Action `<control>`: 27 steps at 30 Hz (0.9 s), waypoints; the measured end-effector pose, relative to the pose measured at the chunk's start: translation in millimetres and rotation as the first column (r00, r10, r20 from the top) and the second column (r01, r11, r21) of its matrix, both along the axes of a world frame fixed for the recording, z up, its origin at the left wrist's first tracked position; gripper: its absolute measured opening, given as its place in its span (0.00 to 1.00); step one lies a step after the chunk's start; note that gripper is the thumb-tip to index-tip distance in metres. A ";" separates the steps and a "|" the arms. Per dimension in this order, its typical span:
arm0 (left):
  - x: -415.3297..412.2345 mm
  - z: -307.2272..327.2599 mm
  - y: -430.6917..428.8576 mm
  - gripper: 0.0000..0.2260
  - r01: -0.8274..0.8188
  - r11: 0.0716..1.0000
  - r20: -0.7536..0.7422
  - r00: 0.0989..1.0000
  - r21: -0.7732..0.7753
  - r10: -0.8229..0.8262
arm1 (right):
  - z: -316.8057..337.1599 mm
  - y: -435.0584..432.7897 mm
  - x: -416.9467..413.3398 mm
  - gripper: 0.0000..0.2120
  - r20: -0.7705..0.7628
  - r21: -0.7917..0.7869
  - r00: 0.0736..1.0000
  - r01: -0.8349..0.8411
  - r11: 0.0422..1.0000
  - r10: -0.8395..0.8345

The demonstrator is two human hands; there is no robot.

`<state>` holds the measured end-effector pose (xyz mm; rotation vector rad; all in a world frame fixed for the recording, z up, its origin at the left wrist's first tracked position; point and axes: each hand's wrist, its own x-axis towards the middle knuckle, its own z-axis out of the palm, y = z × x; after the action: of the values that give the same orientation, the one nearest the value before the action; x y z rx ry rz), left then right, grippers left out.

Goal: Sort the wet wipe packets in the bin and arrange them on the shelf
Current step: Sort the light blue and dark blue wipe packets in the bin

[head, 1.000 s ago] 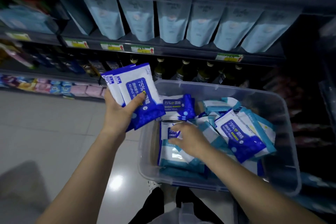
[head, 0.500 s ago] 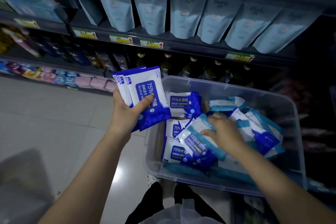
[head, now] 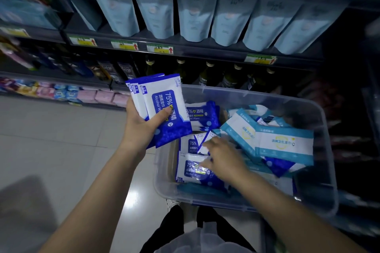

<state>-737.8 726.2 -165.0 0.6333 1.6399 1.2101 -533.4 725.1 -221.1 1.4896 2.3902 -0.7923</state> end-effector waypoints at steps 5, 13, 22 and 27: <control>-3.7 0.1 -6.5 0.26 0.004 1.000 -0.006 1.000 0.002 -0.004 | -22.1 -10.8 -9.6 0.22 0.152 -0.047 0.982 -0.104 0.993 0.110; 5.8 -4.7 -14.3 0.27 0.015 1.000 0.073 0.997 -0.011 -0.014 | 41.0 31.5 10.1 0.05 -0.472 -0.568 0.361 0.573 0.591 -0.804; 39.6 -0.8 -9.1 0.21 0.120 0.991 0.137 0.982 0.058 -0.127 | 65.7 30.8 -33.0 0.08 -0.553 -0.676 0.306 0.379 0.632 -0.775; 47.2 5.7 -6.7 0.28 0.167 0.981 0.146 0.973 0.097 -0.180 | 76.1 30.4 -33.4 0.12 -0.592 -0.603 0.432 0.322 0.730 -0.680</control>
<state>-690.5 719.5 -159.2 0.7026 1.3811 1.1739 -566.8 755.5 -145.0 1.9646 1.8917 -2.4051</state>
